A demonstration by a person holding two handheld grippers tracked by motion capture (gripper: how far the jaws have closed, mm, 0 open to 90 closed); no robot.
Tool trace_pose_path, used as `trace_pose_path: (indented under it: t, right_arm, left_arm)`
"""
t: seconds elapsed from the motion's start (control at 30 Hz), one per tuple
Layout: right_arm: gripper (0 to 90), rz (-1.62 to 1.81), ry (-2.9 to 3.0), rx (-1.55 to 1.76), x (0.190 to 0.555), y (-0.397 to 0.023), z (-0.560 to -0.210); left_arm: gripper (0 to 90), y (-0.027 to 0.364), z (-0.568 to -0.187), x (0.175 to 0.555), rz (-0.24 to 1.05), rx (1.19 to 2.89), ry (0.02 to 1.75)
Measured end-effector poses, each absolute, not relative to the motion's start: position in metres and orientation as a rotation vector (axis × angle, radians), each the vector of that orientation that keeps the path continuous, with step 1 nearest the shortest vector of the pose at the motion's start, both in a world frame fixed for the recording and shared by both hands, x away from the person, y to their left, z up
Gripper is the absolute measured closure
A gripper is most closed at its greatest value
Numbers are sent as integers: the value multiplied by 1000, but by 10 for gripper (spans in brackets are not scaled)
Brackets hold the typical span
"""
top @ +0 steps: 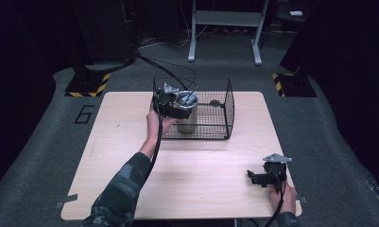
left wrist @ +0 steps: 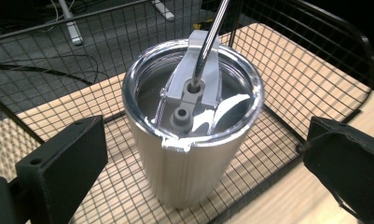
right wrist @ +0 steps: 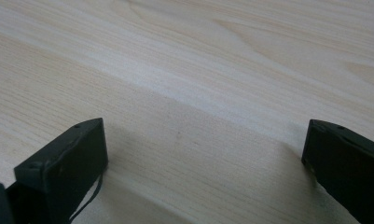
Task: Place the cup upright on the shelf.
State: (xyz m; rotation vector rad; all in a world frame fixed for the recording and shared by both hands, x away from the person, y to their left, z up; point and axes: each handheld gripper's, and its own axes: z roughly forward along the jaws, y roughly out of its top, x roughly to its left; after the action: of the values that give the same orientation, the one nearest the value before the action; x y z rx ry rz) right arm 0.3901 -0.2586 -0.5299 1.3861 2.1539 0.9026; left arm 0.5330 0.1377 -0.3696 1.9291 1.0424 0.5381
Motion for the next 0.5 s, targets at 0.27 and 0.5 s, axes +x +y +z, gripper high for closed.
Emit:
trace_pose_path:
  t: [0.27, 0.5]
  right_arm:
    - [0, 903, 2154, 1385, 390, -259, -530]
    - [0, 903, 2155, 1380, 390, -259, -530]
  left_arm:
    - [1, 166, -356, 499, 541, 1956, 994]
    - [1, 196, -347, 466, 575, 1971, 970]
